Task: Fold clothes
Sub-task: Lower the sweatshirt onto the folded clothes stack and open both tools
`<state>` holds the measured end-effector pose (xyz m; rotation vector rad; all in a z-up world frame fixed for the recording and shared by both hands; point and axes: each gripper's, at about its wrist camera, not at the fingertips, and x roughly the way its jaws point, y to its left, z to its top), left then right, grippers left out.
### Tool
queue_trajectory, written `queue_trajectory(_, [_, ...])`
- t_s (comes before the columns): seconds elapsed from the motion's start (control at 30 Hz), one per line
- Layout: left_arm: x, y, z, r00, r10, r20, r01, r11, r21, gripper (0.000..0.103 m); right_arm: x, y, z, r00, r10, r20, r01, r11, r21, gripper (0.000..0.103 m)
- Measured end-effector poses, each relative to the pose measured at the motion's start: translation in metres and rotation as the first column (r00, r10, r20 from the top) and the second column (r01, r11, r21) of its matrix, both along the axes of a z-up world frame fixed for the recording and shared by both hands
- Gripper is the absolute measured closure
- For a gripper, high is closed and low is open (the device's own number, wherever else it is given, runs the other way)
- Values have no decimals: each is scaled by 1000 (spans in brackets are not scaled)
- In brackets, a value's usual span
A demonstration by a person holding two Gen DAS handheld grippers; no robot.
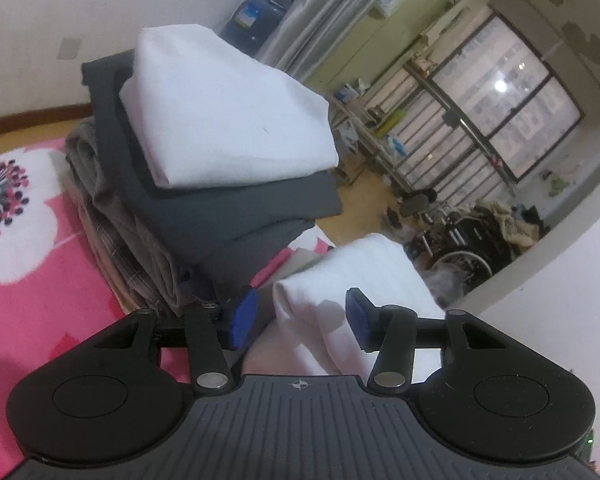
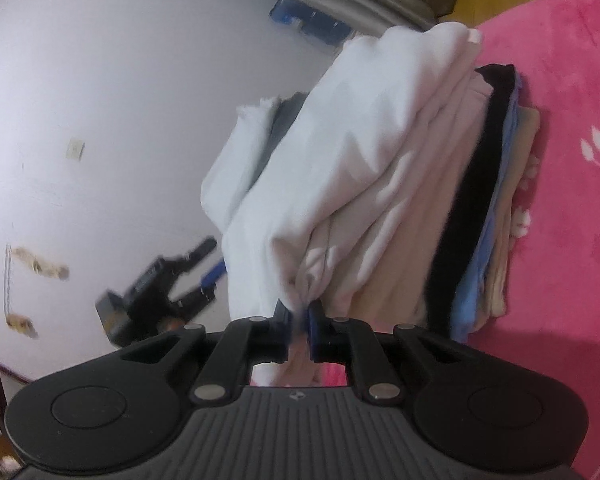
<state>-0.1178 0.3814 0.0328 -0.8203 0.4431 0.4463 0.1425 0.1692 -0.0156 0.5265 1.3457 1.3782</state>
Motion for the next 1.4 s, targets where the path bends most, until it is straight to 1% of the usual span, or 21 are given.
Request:
queue_trajectory(0.13, [17, 8, -4, 999, -15, -31, 15, 1000, 1, 42, 7, -10, 8, 999, 42, 24, -42, 999, 25, 92])
queue_trajectory(0.23, [18, 14, -14, 1000, -12, -27, 11, 999, -33, 36, 7, -12, 3, 998, 53, 41, -52, 998, -25, 92])
queue_trajectory(0.3, [17, 18, -20, 1000, -10, -13, 9, 997, -80, 35, 8, -14, -5, 998, 41, 37, -39, 997, -71, 81])
queue_trajectory(0.33, [15, 20, -22, 1000, -9, -4, 8, 994, -106, 35, 10, -17, -8, 1000, 22, 17, -21, 996, -84, 64])
queue_trajectory(0.37, [14, 21, -25, 1000, -8, 5, 8, 991, -132, 35, 12, -20, -9, 1000, 3, 6, -2, 996, -89, 56])
queue_trajectory(0.4, [13, 24, -27, 1000, -8, 16, 11, 987, -159, 35, 14, -25, -9, 1000, -12, 5, 13, 996, -83, 56])
queue_trajectory(0.5, [9, 28, -32, 999, -6, 40, 15, 975, -222, 35, 20, -28, -6, 999, -45, -21, 43, 997, -66, 42])
queue_trajectory(0.6, [11, 27, -34, 999, -8, 54, 20, 970, -241, 38, 24, -30, -13, 991, -71, -115, 68, 997, -26, 39])
queue_trajectory(0.63, [13, 25, -33, 998, -15, 59, 29, 970, -241, 43, 25, -29, -16, 986, -79, -145, 78, 997, -16, 36])
queue_trajectory(0.67, [14, 22, -32, 998, -23, 64, 38, 970, -241, 51, 26, -27, -19, 983, -86, -164, 86, 996, -11, 35])
queue_trajectory(0.73, [17, 17, -30, 997, -29, 67, 42, 977, -208, 60, 27, -22, -23, 977, -99, -190, 100, 995, -3, 35])
queue_trajectory(0.8, [20, 11, -27, 998, -28, 64, 38, 986, -162, 68, 24, -17, -22, 983, -102, -152, 104, 995, 7, 49])
queue_trajectory(0.87, [23, 6, -21, 998, -23, 57, 30, 993, -118, 77, 21, -12, -18, 987, -98, -127, 103, 994, 26, 75])
queue_trajectory(0.97, [24, 9, -4, 996, -18, 85, 27, 995, -99, 82, 22, -5, -2, 994, -89, -61, 92, 995, 46, 82])
queue_trajectory(1.1, [26, 13, 14, 992, -20, 123, 23, 999, -26, 82, 21, 3, 20, 997, -75, 12, 74, 993, 90, 83])
queue_trajectory(1.2, [23, 10, -5, 998, 0, 64, 1, 1000, -4, 82, 31, -7, 19, 995, -104, 5, 103, 992, 70, 83])
queue_trajectory(1.27, [15, 8, -26, 999, 21, 44, -19, 999, -32, 80, 38, -13, 17, 992, -123, 1, 122, 991, 57, 81])
queue_trajectory(1.3, [10, 7, -34, 999, 26, 41, -24, 999, -42, 78, 42, -17, 17, 991, -132, -1, 132, 990, 50, 77])
queue_trajectory(1.33, [5, 6, -42, 999, 31, 37, -29, 998, -51, 72, 45, -20, 16, 990, -142, -3, 142, 989, 43, 67])
queue_trajectory(1.37, [0, 5, -48, 999, 36, 34, -34, 998, -58, 66, 49, -23, 15, 989, -151, -4, 151, 988, 37, 50])
queue_trajectory(1.4, [-5, 4, -43, 999, 40, 32, -39, 998, -48, 64, 53, -27, 15, 987, -161, -6, 161, 987, 30, 46])
